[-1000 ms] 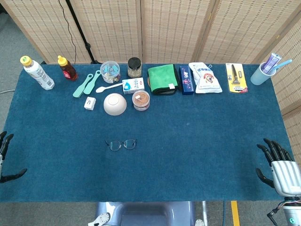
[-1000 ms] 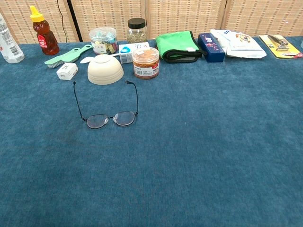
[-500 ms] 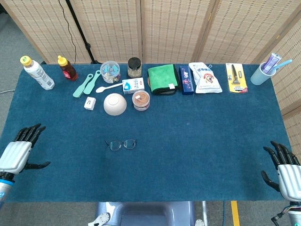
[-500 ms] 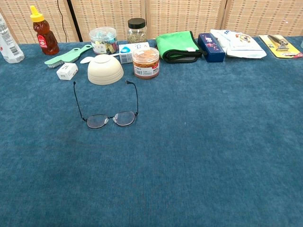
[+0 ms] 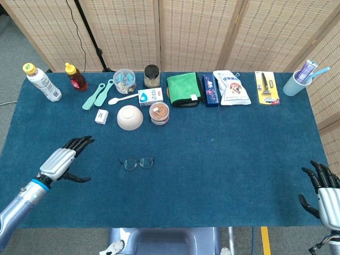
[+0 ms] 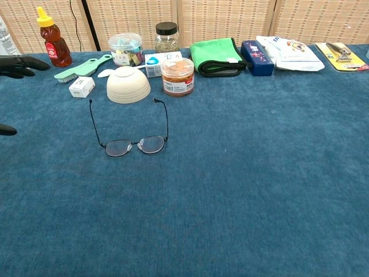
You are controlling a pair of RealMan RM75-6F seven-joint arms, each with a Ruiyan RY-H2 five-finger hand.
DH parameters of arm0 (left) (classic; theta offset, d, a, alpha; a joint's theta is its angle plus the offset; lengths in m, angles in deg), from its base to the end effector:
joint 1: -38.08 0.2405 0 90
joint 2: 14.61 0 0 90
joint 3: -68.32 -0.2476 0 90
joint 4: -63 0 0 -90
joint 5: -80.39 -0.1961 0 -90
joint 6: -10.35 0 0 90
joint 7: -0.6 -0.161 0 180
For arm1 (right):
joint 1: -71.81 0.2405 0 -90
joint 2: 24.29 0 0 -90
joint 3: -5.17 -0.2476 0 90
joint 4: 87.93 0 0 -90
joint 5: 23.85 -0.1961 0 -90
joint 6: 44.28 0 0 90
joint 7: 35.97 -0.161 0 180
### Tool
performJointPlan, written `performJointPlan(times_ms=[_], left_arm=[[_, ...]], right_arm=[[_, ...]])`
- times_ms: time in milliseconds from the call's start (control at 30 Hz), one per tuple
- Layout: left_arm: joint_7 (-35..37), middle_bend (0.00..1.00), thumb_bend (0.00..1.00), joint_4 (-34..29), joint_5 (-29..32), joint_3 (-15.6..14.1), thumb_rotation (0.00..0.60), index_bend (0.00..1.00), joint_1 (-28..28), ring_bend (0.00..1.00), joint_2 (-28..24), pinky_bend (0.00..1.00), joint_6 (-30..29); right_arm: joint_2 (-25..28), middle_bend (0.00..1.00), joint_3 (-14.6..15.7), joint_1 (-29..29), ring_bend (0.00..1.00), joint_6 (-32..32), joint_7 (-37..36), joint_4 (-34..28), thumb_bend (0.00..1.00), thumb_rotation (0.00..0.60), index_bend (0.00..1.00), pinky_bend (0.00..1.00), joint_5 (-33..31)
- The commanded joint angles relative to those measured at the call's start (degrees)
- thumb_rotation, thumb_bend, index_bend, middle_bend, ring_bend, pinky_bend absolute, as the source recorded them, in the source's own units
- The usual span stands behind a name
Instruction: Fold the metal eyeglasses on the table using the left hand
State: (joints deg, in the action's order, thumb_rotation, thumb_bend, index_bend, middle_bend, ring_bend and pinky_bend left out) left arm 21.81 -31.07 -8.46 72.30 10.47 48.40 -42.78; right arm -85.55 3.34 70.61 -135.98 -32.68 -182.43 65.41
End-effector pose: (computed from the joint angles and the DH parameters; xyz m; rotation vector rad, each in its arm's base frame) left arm -0.2258 0.2860 0.0929 -1.8298 -1.3269 -0.9862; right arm -0.2985 -0.1607 0.1905 1.3437 -0.8193 0.8629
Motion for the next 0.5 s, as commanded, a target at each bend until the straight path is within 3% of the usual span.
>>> performJointPlan(times_ms=[33,500], left_arm=[[5.9,0.00,0.05,2.8,-2.8,-0.8,0.483,0.00,-3.5,0.00,3.2,0.00,2.7],[17.4,0.00,0.05,7.7,-7.7,-4.2,0.483,0.00,-10.2,0.00,12.0,0.00,5.1]], right_arm=[[0.1,0.09,0.0,-0.2,0.10,-0.2,0.1,-0.1,0.31,0.600,0.20,0.19,-0.1],[0.8,0.09,0.0,-1.3,0.10,-1.0,1.3,-1.0,0.31,0.600,0.21,0.19,-0.7]])
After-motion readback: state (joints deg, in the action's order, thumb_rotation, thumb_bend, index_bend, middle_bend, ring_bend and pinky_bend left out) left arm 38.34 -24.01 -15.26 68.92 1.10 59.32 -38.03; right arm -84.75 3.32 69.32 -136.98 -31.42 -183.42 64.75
